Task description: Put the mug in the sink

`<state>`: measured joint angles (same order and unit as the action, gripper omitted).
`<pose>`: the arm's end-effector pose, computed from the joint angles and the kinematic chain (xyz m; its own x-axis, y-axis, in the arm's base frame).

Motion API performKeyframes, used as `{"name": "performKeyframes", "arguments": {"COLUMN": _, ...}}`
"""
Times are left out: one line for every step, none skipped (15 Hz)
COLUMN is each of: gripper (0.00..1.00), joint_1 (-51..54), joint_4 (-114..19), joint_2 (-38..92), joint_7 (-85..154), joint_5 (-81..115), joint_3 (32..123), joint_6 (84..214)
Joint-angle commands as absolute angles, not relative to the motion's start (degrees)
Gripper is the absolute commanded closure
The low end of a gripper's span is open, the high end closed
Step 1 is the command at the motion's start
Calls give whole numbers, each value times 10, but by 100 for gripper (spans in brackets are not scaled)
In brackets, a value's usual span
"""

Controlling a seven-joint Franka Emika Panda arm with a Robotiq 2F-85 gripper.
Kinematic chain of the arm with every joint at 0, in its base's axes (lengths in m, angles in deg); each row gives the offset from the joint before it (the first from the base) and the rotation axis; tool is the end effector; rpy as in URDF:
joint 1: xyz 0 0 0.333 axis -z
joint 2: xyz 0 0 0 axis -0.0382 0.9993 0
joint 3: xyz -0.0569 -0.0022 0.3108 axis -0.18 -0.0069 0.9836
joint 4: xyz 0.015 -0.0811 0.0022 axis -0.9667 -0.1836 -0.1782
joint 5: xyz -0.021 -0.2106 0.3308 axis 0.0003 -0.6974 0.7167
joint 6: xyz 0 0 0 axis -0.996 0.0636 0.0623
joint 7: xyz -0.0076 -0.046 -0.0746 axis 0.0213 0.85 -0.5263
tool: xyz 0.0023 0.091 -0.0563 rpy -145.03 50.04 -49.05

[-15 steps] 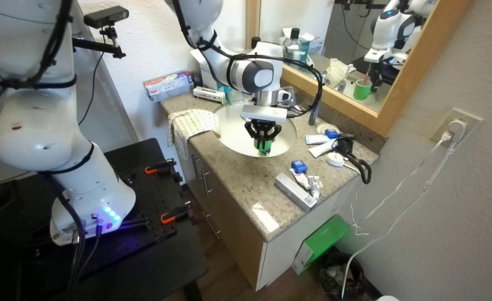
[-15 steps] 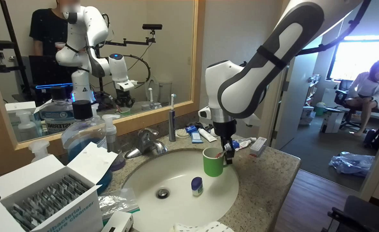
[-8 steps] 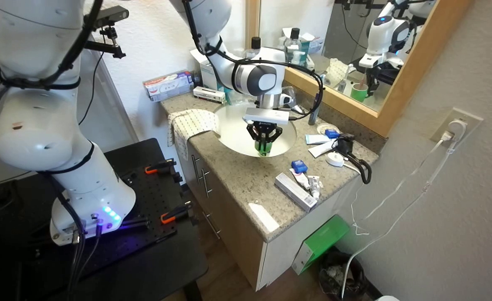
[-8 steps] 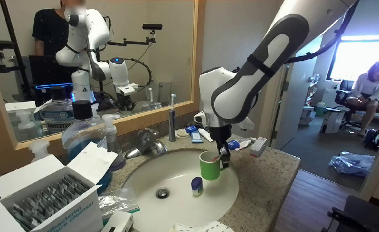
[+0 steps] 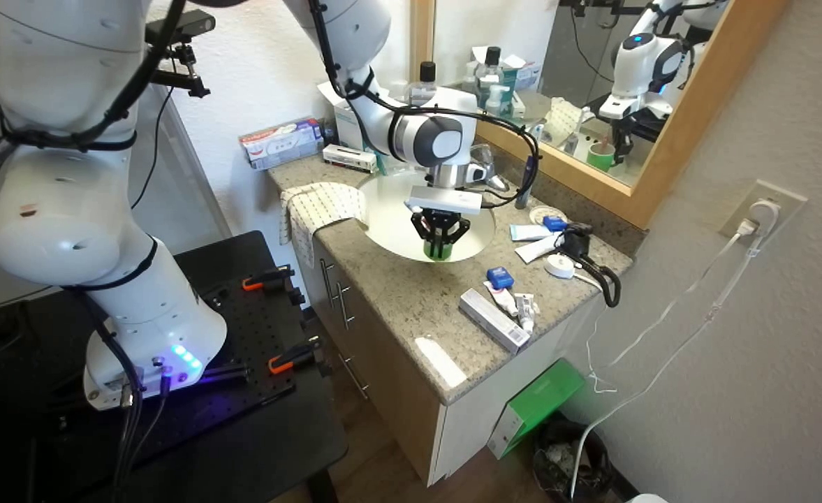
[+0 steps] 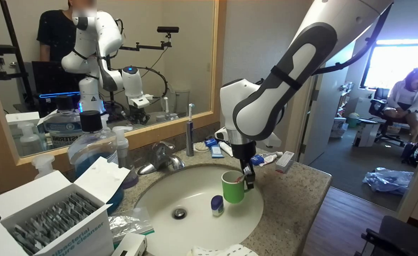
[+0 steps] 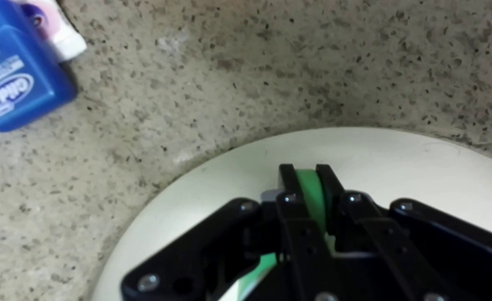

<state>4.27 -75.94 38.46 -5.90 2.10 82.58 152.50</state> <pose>0.5582 -0.0119 0.1663 0.6355 0.7312 -0.2479 0.7560 -0.6546 0.0074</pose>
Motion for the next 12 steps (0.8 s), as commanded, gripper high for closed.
{"name": "performKeyframes", "arguments": {"gripper": 94, "joint_1": 40, "joint_4": -737, "joint_2": 398, "joint_7": -59, "joint_5": 16, "joint_3": 834, "joint_6": 1499}}
{"name": "performKeyframes", "arguments": {"gripper": 94, "joint_1": 36, "joint_4": -734, "joint_2": 401, "joint_7": -56, "joint_5": 14, "joint_3": 834, "joint_6": 1497}}
{"name": "performKeyframes", "arguments": {"gripper": 95, "joint_1": 33, "joint_4": -730, "joint_2": 405, "joint_7": -54, "joint_5": 12, "joint_3": 835, "joint_6": 1493}}
{"name": "performKeyframes", "arguments": {"gripper": 95, "joint_1": 29, "joint_4": -726, "joint_2": 410, "joint_7": -51, "joint_5": 9, "joint_3": 836, "joint_6": 1490}}
{"name": "performKeyframes", "arguments": {"gripper": 95, "joint_1": 25, "joint_4": -721, "joint_2": 415, "joint_7": -49, "joint_5": 7, "joint_3": 837, "joint_6": 1484}}
{"name": "performKeyframes", "arguments": {"gripper": 95, "joint_1": 21, "joint_4": -715, "joint_2": 421, "joint_7": -47, "joint_5": 5, "joint_3": 837, "joint_6": 1479}}
{"name": "performKeyframes", "arguments": {"gripper": 94, "joint_1": 16, "joint_4": -708, "joint_2": 428, "joint_7": -44, "joint_5": 2, "joint_3": 836, "joint_6": 1472}}
{"name": "performKeyframes", "arguments": {"gripper": 95, "joint_1": 12, "joint_4": -701, "joint_2": 435, "joint_7": -43, "joint_5": -1, "joint_3": 836, "joint_6": 1464}}
{"name": "performKeyframes", "arguments": {"gripper": 94, "joint_1": 7, "joint_4": -694, "joint_2": 443, "joint_7": -40, "joint_5": -6, "joint_3": 835, "joint_6": 1458}}
{"name": "performKeyframes", "arguments": {"gripper": 94, "joint_1": 3, "joint_4": -687, "joint_2": 451, "joint_7": -40, "joint_5": -11, "joint_3": 835, "joint_6": 1451}}
{"name": "performKeyframes", "arguments": {"gripper": 95, "joint_1": -1, "joint_4": -680, "joint_2": 459, "joint_7": -39, "joint_5": -15, "joint_3": 835, "joint_6": 1444}}
{"name": "performKeyframes", "arguments": {"gripper": 95, "joint_1": -3, "joint_4": -673, "joint_2": 466, "joint_7": -41, "joint_5": -17, "joint_3": 836, "joint_6": 1441}}
